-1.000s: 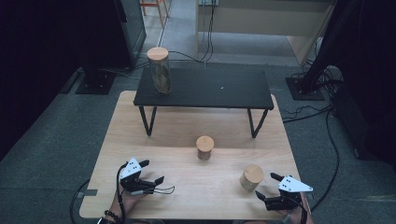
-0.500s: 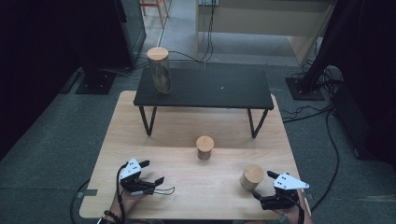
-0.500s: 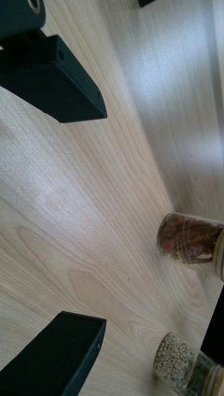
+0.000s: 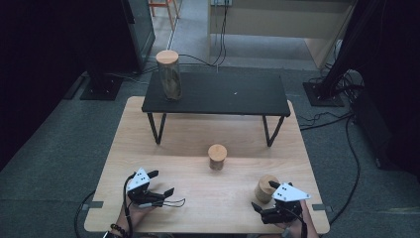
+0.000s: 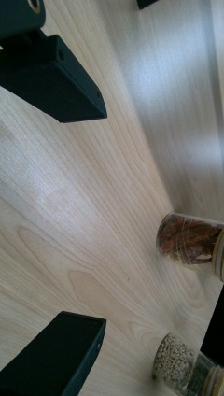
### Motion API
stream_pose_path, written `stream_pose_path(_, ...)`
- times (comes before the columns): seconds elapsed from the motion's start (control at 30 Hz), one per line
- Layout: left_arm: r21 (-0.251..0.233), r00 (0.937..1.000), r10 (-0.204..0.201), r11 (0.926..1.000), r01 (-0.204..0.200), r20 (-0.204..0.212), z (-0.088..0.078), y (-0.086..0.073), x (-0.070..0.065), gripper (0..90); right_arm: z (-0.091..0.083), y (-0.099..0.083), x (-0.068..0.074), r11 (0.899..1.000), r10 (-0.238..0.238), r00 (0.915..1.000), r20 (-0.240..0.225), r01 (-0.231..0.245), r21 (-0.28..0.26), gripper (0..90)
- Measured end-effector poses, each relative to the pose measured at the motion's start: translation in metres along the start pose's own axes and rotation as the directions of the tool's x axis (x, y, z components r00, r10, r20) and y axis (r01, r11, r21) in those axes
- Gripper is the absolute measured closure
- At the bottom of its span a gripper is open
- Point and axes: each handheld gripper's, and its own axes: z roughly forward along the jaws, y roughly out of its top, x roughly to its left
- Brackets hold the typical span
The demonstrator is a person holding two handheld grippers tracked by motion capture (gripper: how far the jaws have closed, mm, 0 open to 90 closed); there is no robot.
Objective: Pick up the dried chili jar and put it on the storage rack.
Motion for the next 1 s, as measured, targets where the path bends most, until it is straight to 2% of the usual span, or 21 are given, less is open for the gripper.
stream_pose_path(0.33, -0.022, 1.0, -0.006, 0.9997, 0.006, -0.001, -0.002, -0.004, 0.0, 2.1, 0.019, 0.011, 0.018, 1.0, 0.003, 0.9997, -0.024, -0.003, -0.007, 6.5)
stream_pose_path(0.57, -0.032, 1.0, -0.008, 0.9995, 0.008, 0.003, -0.003, -0.005, 0.001, 2.1, 0.028, 0.016, 0.029, 0.999, 0.034, 0.9991, -0.025, -0.034, -0.032, 6.5)
stream_pose_path(0.7, -0.035, 1.0, -0.008, 0.9994, 0.008, 0.002, -0.004, -0.006, 0.001, 2.1, 0.035, 0.019, 0.032, 0.999, 0.03, 0.9988, -0.04, -0.031, -0.032, 6.5)
stream_pose_path(1.0, -0.041, 1.0, -0.006, 0.9991, 0.006, -0.001, -0.004, -0.007, 0.0, 2.1, 0.044, 0.022, 0.04, 0.998, 0.052, 0.9983, -0.025, -0.053, -0.04, 6.6)
